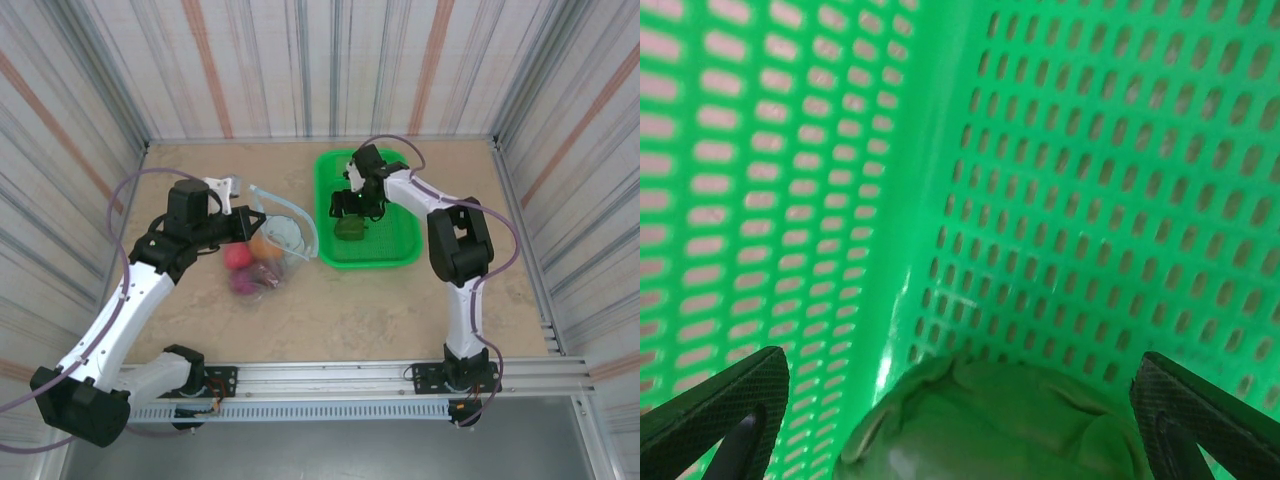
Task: Place the food in the zip-top bag and seal the zipper
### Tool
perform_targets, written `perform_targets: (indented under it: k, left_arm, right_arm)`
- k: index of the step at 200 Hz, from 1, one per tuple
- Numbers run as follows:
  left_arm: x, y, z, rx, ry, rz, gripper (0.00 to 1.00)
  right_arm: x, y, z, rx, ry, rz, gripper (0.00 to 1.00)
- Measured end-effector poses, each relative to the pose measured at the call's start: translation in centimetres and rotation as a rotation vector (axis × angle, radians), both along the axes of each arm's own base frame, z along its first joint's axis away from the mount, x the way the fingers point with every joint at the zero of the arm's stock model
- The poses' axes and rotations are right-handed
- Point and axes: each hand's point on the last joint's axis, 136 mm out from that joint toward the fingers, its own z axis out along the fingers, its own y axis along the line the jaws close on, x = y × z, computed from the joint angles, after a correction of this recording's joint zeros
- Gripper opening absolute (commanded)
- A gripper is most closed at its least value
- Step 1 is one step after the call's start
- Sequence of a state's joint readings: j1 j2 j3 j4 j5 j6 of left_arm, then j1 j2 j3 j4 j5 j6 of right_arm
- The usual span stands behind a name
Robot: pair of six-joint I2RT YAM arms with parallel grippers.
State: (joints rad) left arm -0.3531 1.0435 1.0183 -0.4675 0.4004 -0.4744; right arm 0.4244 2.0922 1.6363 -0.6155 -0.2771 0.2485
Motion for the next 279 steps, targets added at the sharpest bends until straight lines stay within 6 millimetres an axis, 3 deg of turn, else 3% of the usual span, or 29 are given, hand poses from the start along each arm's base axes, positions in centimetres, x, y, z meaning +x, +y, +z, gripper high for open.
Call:
perform_targets:
  k: [59, 156, 243, 279]
  left_arm:
    - [0.0, 0.0, 0.0, -0.002, 0.0, -0.002, 0.0]
    - [0.0, -0.1, -0.2, -0.012, 0.002, -0.009, 0.0]
    - [0.2, 0.1, -0.2, -0.025, 0.006, 0.001, 0.0]
    - [0.1, 0.1, -0.1, -0.038, 0.012, -0.001, 0.0]
  right_arm:
    - [-2.0, -1.1, 0.4, -0.055, -0.01, 0.024, 0.86]
    - [-4.6, 0.3, -0.4, -0.145, -0.012, 0.141, 0.86]
    - [-4.1, 0.7, -1.1, -0.158, 0.005, 0.166, 0.89]
    - [-3.2, 1.0, -1.0, -0.16, -0.003, 0.163, 0.83]
